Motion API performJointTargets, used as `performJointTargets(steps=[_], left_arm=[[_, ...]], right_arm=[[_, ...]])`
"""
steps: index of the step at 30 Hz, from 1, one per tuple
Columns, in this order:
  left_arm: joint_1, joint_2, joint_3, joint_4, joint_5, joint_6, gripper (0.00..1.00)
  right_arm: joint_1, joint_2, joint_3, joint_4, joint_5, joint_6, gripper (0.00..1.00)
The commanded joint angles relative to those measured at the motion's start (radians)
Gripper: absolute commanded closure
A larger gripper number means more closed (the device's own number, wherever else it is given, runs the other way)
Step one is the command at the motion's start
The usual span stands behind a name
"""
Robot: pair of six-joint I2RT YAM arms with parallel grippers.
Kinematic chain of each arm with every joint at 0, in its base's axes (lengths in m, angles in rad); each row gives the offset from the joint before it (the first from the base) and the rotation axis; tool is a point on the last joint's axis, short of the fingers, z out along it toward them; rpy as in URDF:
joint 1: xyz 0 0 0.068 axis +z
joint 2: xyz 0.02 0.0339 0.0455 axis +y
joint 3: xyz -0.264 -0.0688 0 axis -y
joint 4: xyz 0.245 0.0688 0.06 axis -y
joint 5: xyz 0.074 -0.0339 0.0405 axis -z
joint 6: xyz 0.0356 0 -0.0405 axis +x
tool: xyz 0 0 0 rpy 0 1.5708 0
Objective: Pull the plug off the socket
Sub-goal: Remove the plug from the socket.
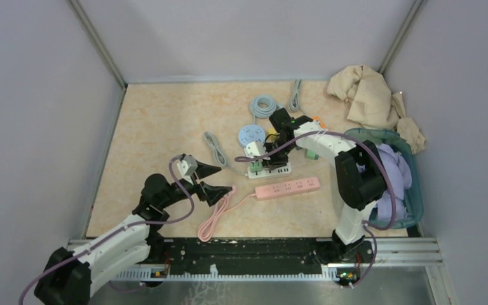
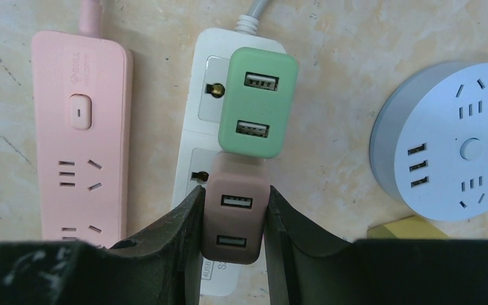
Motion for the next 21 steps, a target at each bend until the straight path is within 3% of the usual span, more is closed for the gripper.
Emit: performJointTargets(steps=[1, 4, 8, 15, 21], left_arm=[[-0.069, 0.142, 0.028, 0.216, -0.045, 0.116, 0.05], [-0.106, 0.273, 0.072, 0.231, -0.069, 0.224, 0.05], [-0.106, 0.427, 0.114, 0.287, -0.043, 0.334, 0.03], [-0.106, 0.646, 0.249, 0.274, 0.053, 0.47, 0.04], [-0.104, 0.829, 0.339, 0.337, 0.07, 0.505, 0.08]], right_arm=[[-0.01, 0.013, 0.013, 0.035, -0.062, -0.001, 0.71], [-0.027, -0.009, -0.01, 0.089, -0.074, 0.062, 0.59], [-0.067, -0.076, -0.032, 0.118, -0.143, 0.11, 0.5], [-0.104, -0.193, -0.153, 0.203, -0.253, 0.126, 0.48], [-0.104, -0.173, -0.171, 0.247, -0.29, 0.139, 0.51]])
